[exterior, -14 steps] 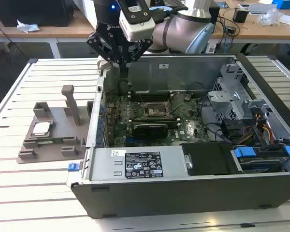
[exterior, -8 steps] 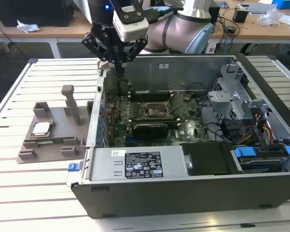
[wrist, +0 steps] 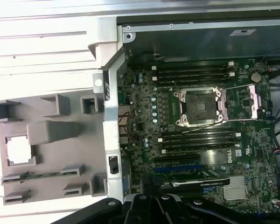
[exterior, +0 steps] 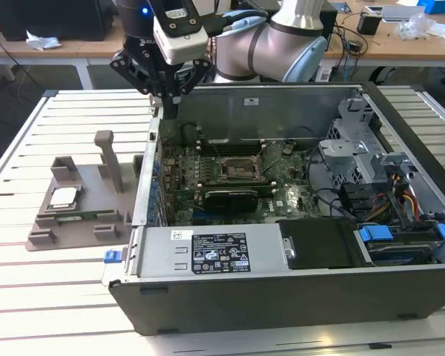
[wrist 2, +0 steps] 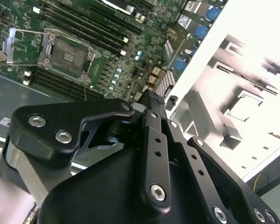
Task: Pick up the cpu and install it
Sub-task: 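Reach for the cpu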
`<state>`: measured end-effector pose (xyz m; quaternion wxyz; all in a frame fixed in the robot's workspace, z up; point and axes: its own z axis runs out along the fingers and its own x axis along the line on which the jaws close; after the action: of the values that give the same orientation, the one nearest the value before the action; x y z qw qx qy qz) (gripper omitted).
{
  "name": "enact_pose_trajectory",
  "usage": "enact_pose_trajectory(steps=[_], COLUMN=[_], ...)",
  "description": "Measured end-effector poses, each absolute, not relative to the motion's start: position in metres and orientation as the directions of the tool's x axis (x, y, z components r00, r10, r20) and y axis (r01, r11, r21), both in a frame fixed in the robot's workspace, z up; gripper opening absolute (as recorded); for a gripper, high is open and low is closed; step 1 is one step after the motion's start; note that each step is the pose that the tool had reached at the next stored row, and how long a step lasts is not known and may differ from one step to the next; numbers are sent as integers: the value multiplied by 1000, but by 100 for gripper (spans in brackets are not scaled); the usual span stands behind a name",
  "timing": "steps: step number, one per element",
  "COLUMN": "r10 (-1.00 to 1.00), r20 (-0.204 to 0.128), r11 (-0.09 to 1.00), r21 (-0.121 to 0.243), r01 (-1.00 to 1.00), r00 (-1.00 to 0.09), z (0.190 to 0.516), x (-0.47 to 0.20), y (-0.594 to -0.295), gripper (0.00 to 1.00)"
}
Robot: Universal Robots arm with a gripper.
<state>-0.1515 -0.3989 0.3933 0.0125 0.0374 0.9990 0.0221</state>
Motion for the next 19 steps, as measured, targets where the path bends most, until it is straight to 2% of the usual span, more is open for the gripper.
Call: enact_pose_trajectory(steps=[19], r10=[75], r20=[-23], r11=[996], r21=[45], r01=[74], r00=[-997], z=[393], x=[-181], y=[-399], gripper=[11])
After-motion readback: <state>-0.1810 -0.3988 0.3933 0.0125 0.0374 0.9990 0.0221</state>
